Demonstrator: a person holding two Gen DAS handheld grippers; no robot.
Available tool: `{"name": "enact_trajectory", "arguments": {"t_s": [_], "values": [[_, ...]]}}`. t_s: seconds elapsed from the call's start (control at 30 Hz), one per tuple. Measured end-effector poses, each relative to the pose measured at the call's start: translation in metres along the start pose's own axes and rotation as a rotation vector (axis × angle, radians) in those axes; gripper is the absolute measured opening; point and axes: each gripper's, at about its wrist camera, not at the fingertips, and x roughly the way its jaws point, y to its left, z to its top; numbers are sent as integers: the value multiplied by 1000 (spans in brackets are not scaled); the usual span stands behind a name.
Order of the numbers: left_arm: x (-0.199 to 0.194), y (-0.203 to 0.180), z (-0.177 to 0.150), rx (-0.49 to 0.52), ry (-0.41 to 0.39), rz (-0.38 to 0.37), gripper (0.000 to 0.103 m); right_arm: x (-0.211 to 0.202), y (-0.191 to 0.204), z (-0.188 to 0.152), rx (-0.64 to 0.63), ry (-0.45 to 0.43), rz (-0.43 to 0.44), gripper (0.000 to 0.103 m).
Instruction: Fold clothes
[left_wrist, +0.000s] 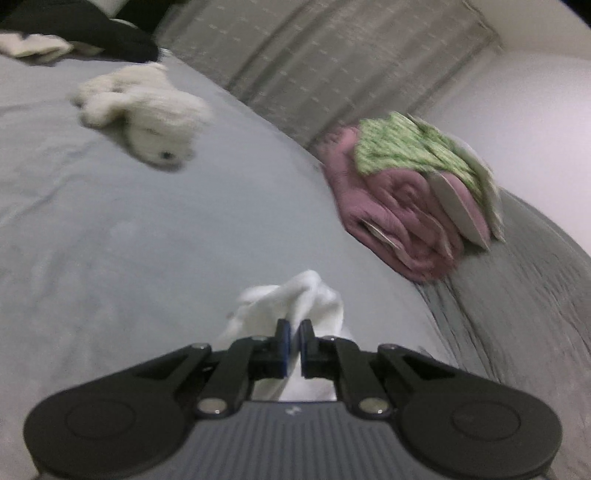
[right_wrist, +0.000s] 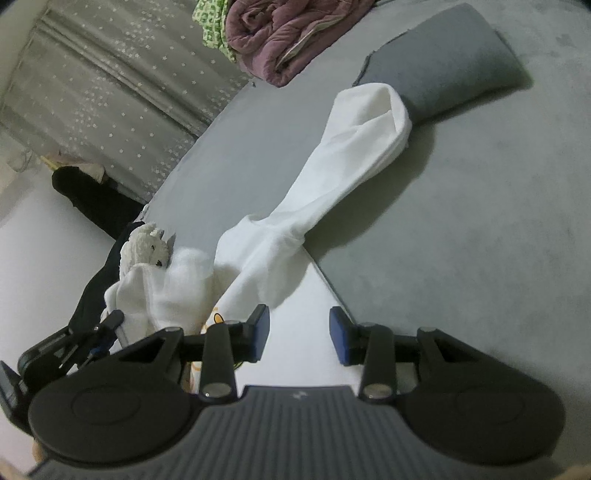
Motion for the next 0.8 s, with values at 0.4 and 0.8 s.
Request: {"name": "enact_trajectory", "arguments": {"t_s": [0.4, 0.8], "values": [[17, -40, -77, 198, 248, -94, 5, -3, -5, 5, 37, 7, 14, 40], [-2, -52, -118, 409, 364, -101, 10, 2, -7, 5, 63, 46, 43, 40]]}}
